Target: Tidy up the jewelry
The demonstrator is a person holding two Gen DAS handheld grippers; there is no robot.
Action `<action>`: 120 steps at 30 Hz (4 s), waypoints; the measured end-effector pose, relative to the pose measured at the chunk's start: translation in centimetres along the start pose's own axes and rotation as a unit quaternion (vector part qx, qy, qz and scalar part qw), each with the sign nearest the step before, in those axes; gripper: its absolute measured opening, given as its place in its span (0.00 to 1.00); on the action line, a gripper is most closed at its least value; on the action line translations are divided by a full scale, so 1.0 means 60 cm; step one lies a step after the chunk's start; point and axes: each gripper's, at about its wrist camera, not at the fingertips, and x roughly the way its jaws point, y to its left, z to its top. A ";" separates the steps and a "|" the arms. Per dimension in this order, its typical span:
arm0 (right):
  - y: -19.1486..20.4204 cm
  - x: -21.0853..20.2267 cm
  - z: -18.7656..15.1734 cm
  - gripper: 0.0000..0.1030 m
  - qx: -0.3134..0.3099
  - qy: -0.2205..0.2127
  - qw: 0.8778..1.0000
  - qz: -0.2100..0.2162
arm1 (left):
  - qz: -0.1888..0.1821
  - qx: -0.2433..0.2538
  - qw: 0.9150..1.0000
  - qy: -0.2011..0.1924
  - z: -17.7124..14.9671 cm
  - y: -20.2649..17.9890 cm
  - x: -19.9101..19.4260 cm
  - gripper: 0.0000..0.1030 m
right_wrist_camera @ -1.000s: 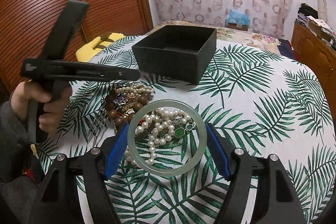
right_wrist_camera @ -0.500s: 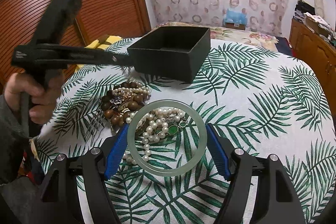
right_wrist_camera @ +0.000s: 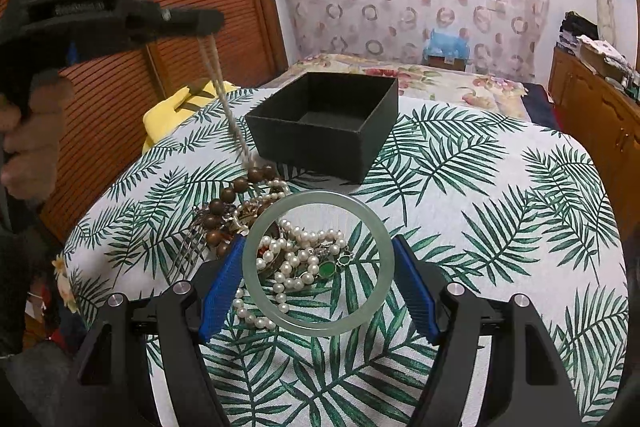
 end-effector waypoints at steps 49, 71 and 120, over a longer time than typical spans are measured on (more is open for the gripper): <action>0.005 0.107 0.194 0.73 -0.092 -0.034 0.995 -0.010 | 0.067 -0.008 0.997 -0.025 0.086 0.090 0.051 0.31; 0.011 0.169 0.213 0.73 -0.095 -0.013 0.995 -0.016 | 0.073 -0.028 0.997 0.026 -0.088 0.128 0.041 0.33; 0.006 0.020 -0.070 0.09 -0.047 0.052 0.997 -0.022 | 0.068 -0.015 0.995 0.078 -0.207 0.034 0.070 0.75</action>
